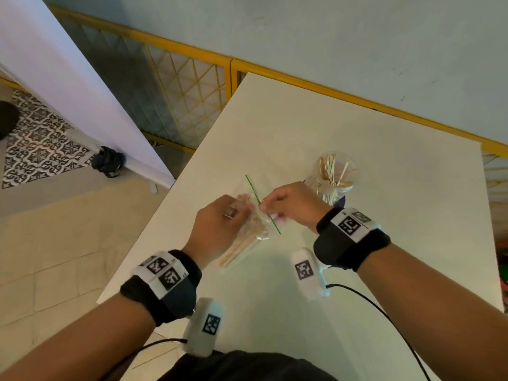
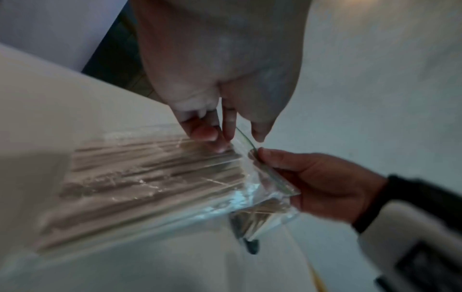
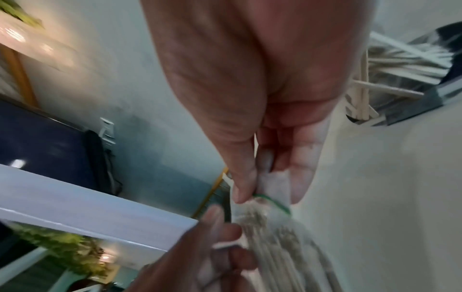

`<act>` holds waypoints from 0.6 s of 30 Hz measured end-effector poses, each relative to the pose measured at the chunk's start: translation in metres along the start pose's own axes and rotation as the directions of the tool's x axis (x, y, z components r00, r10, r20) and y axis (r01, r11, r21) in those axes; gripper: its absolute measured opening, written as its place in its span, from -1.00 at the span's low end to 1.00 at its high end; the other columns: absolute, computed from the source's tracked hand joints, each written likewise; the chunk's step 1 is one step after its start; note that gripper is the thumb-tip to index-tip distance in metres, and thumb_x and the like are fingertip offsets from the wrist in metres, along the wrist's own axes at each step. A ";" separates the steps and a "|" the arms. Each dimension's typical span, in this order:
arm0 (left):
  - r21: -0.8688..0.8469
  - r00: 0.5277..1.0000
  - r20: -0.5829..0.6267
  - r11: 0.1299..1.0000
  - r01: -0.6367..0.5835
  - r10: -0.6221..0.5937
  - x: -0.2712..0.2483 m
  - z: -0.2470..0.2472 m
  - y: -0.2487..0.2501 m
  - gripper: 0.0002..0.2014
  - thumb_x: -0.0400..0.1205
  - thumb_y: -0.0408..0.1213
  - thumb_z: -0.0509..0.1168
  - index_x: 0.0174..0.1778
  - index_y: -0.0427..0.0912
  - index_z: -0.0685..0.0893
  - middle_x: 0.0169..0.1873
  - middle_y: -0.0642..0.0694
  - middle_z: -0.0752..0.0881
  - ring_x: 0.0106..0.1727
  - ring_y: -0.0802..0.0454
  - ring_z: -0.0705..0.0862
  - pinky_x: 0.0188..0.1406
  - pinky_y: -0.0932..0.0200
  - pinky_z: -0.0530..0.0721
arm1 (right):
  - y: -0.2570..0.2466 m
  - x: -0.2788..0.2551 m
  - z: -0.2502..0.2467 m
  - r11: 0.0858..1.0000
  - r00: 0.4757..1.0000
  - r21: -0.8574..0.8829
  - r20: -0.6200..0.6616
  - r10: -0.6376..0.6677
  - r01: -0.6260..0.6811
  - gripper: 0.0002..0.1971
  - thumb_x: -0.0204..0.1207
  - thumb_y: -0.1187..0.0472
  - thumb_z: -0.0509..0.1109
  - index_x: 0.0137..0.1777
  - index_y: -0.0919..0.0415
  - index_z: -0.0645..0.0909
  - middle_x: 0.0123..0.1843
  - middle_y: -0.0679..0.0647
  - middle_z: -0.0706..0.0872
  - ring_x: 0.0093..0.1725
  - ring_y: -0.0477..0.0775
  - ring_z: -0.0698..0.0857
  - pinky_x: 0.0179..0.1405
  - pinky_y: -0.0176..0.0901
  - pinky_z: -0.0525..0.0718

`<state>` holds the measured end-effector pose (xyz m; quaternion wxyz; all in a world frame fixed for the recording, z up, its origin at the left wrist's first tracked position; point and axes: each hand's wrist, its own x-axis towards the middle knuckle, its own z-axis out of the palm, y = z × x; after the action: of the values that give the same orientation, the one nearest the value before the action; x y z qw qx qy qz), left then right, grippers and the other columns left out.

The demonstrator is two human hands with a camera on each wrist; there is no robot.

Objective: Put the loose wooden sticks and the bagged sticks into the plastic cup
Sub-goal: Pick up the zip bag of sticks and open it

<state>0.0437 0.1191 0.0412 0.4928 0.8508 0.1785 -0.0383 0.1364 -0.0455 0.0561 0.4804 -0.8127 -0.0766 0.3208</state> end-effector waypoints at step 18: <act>-0.364 0.941 0.338 0.923 0.123 0.008 -0.031 0.015 0.044 -0.80 0.73 -0.37 0.32 -0.10 -0.33 0.81 -0.29 -0.14 0.86 -0.29 0.13 0.83 -0.17 0.26 0.83 | 0.016 -0.090 -0.006 0.975 0.997 0.208 0.010 -0.076 0.073 -0.91 0.56 0.29 0.40 -0.18 0.18 0.68 -0.31 0.03 0.69 -0.31 -0.15 0.68 -0.26 -0.40 0.71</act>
<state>0.0316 0.0783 0.0777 0.6699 0.7145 0.1216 -0.1610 0.0669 -0.0969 0.0849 0.5736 -0.7517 -0.0774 0.3161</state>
